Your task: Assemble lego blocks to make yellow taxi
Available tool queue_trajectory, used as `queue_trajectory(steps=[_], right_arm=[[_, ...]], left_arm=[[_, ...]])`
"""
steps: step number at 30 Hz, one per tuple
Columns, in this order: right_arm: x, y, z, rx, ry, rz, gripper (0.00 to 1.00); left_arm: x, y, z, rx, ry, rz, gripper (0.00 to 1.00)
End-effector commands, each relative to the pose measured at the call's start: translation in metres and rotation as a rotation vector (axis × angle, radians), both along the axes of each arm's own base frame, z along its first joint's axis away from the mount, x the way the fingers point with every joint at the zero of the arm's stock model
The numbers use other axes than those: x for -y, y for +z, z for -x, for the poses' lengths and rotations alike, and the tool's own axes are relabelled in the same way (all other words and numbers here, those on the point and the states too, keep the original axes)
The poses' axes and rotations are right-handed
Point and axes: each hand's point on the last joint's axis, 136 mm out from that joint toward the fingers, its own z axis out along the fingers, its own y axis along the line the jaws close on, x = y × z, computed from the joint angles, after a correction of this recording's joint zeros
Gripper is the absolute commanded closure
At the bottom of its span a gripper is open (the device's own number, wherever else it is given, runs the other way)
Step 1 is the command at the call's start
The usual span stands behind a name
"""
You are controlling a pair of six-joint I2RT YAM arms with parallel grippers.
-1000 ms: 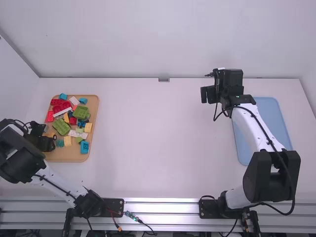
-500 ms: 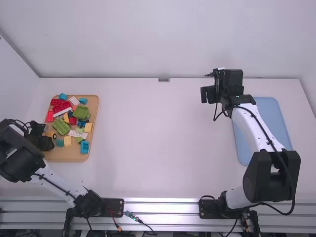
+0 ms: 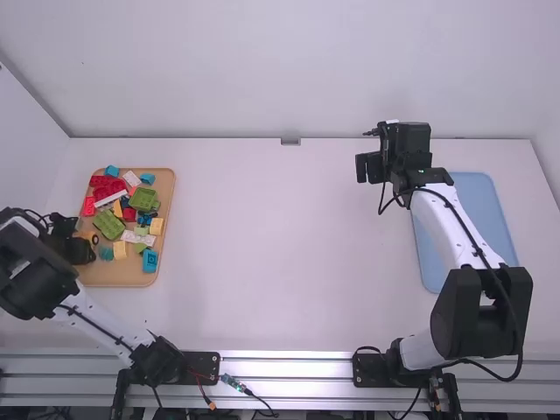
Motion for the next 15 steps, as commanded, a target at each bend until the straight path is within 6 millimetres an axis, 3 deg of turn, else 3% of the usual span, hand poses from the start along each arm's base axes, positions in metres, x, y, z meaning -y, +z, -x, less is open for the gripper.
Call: queue_trajectory(steps=[1, 7, 12, 15], right_arm=[[-0.002, 0.009, -0.005, 0.022, 0.004, -0.003, 0.01], [-0.002, 0.009, -0.005, 0.022, 0.004, -0.003, 0.01], [-0.002, 0.009, -0.005, 0.023, 0.005, -0.002, 0.01], [-0.001, 0.01, -0.006, 0.026, 0.002, 0.003, 0.01]], left_arm=[[-0.004, 0.014, -0.015, 0.013, 0.014, -0.009, 0.48], [0.003, 0.044, -0.033, 0.006, -0.003, 0.006, 0.54], [0.011, 0.071, -0.065, 0.05, 0.019, -0.014, 0.64], [0.024, 0.09, -0.099, 0.12, 0.016, -0.052, 0.73]])
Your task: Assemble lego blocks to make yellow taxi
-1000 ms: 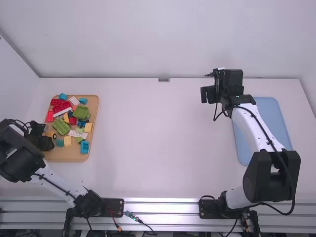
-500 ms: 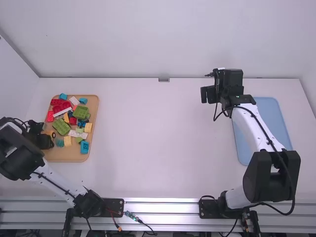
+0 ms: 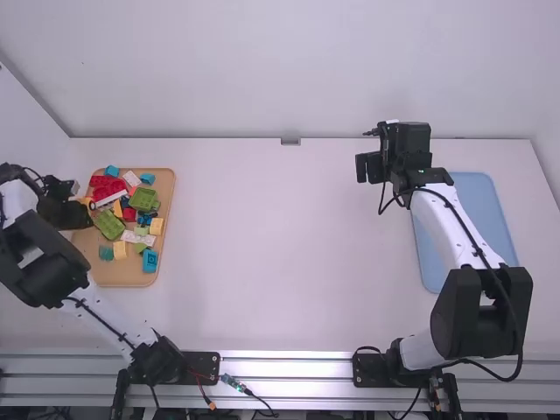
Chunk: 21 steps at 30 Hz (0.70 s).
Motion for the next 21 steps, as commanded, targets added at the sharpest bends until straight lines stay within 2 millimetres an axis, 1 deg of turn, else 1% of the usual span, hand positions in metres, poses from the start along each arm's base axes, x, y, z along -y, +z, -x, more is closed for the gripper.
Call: queue_trajectory(steps=[1, 3, 5, 7, 8, 9, 11, 12, 13, 14, 16, 17, 18, 20, 21], right_arm=[[-0.001, 0.009, -0.006, 0.026, 0.0, 0.003, 0.01], [-0.001, 0.009, -0.006, 0.026, 0.0, 0.003, 0.0], [0.0, 0.01, -0.006, 0.027, -0.001, 0.003, 0.01], [0.0, 0.009, -0.006, 0.026, -0.002, 0.003, 0.01], [0.0, 0.009, -0.006, 0.026, -0.001, 0.003, 0.01], [0.0, 0.009, -0.006, 0.026, -0.001, 0.003, 0.01], [-0.001, 0.009, -0.005, 0.025, 0.0, 0.003, 0.01], [-0.001, 0.009, -0.006, 0.025, 0.0, 0.003, 0.0], [-0.001, 0.009, -0.006, 0.025, -0.001, 0.003, 0.01], [0.0, 0.009, -0.006, 0.026, -0.002, 0.003, 0.01], [0.0, 0.009, -0.006, 0.026, -0.001, 0.003, 0.01], [0.0, 0.009, -0.006, 0.026, -0.001, 0.003, 0.01], [0.0, 0.009, -0.006, 0.025, -0.002, 0.003, 0.01], [0.001, 0.009, -0.006, 0.024, -0.004, 0.003, 0.01], [0.003, 0.009, -0.006, 0.023, -0.01, 0.003, 0.01]], left_arm=[[0.018, 0.021, -0.028, 0.06, 0.015, -0.014, 0.74], [0.04, 0.033, -0.052, 0.11, -0.046, -0.037, 0.81], [0.057, 0.04, -0.065, 0.134, -0.081, -0.056, 0.82], [0.082, 0.046, -0.078, 0.145, -0.138, -0.092, 0.83], [0.101, 0.05, -0.084, 0.146, -0.181, -0.114, 0.86], [0.111, 0.051, -0.087, 0.149, -0.206, -0.12, 0.86], [0.164, 0.055, -0.094, 0.158, -0.335, -0.123, 0.87], [0.184, 0.055, -0.094, 0.158, -0.384, -0.115, 0.9], [0.192, 0.054, -0.094, 0.157, -0.401, -0.11, 0.91], [0.228, 0.051, -0.094, 0.153, -0.49, -0.094, 0.92], [0.274, 0.042, -0.091, 0.13, -0.607, -0.083, 0.96], [0.283, 0.04, -0.091, 0.127, -0.632, -0.081, 0.96], [0.317, 0.032, -0.087, 0.11, -0.718, -0.071, 0.97], [0.363, 0.02, -0.075, 0.076, -0.831, -0.069, 0.96], [0.379, 0.016, -0.07, 0.064, -0.873, -0.077, 0.96]])
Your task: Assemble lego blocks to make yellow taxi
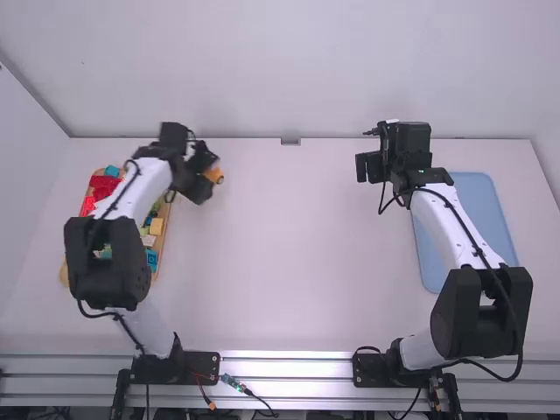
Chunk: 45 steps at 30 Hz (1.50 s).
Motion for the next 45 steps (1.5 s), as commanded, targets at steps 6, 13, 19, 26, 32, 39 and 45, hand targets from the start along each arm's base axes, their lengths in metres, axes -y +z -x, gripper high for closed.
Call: queue_trajectory(steps=[6, 13, 19, 26, 32, 39, 45], right_arm=[[0.019, 0.008, -0.004, 0.01, -0.052, -0.006, 0.01], [0.031, 0.01, 0.005, -0.016, -0.093, -0.023, 0.01], [0.026, 0.013, 0.009, -0.019, -0.083, -0.022, 0.01], [0.024, 0.013, 0.008, -0.014, -0.065, -0.009, 0.01], [0.024, 0.013, 0.008, -0.014, -0.064, -0.009, 0.01], [0.023, 0.013, 0.008, -0.013, -0.063, -0.009, 0.01], [0.023, 0.015, 0.006, -0.001, -0.063, -0.01, 0.01]], left_arm=[[0.126, -0.043, 0.066, -0.075, -0.461, -0.184, 0.94], [0.167, -0.074, 0.121, -0.139, -0.767, -0.216, 0.86], [0.175, -0.092, 0.14, -0.156, -0.846, -0.163, 0.84], [0.171, -0.108, 0.146, -0.147, -0.846, -0.155, 0.81], [0.168, -0.11, 0.149, -0.158, -0.838, -0.154, 0.31], [0.165, -0.098, 0.134, -0.138, -0.799, -0.214, 0.01], [0.16, -0.051, 0.124, -0.183, -0.787, -0.265, 0.01]])
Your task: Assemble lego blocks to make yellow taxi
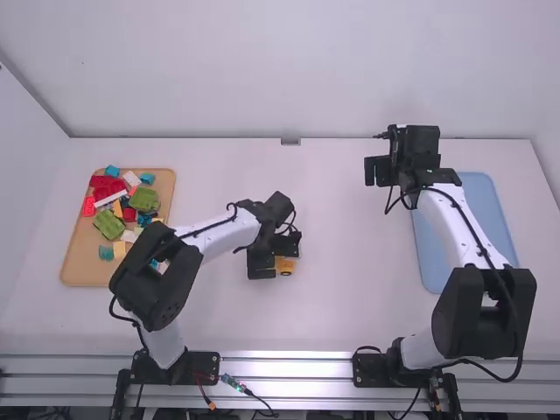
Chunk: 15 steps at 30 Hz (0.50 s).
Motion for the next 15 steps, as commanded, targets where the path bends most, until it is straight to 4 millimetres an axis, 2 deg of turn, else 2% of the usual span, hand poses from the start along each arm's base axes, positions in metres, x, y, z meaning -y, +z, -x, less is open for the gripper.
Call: queue_trajectory(steps=[1, 4, 5, 9, 11, 13, 14, 15], right_arm=[[0.0, 0.027, -0.003, 0.066, 0.0, 0.0, 0.01], [0.0, 0.027, -0.003, 0.066, 0.0, 0.001, 0.01], [0.0, 0.027, -0.003, 0.066, 0.0, 0.0, 0.01], [0.0, 0.027, -0.003, 0.066, -0.001, 0.0, 0.01], [0.0, 0.027, -0.004, 0.069, 0.0, 0.0, 0.01], [0.0, 0.027, -0.004, 0.069, 0.0, 0.0, 0.01], [0.0, 0.027, -0.004, 0.069, 0.0, 0.0, 0.0], [0.0, 0.027, -0.004, 0.069, 0.0, 0.0, 0.01]], left_arm=[[-0.006, 0.036, -0.021, 0.075, 0.014, -0.015, 0.01], [-0.026, 0.063, -0.04, 0.149, 0.077, -0.054, 0.01], [-0.038, 0.074, -0.051, 0.195, 0.133, -0.066, 0.01], [-0.08, 0.102, -0.073, 0.287, 0.314, -0.063, 0.01], [-0.108, 0.113, -0.084, 0.328, 0.438, -0.045, 0.01], [-0.148, 0.126, -0.096, 0.387, 0.639, -0.013, 0.01], [-0.158, 0.129, -0.098, 0.401, 0.693, -0.002, 0.01], [-0.178, 0.134, -0.101, 0.424, 0.796, 0.018, 0.01]])
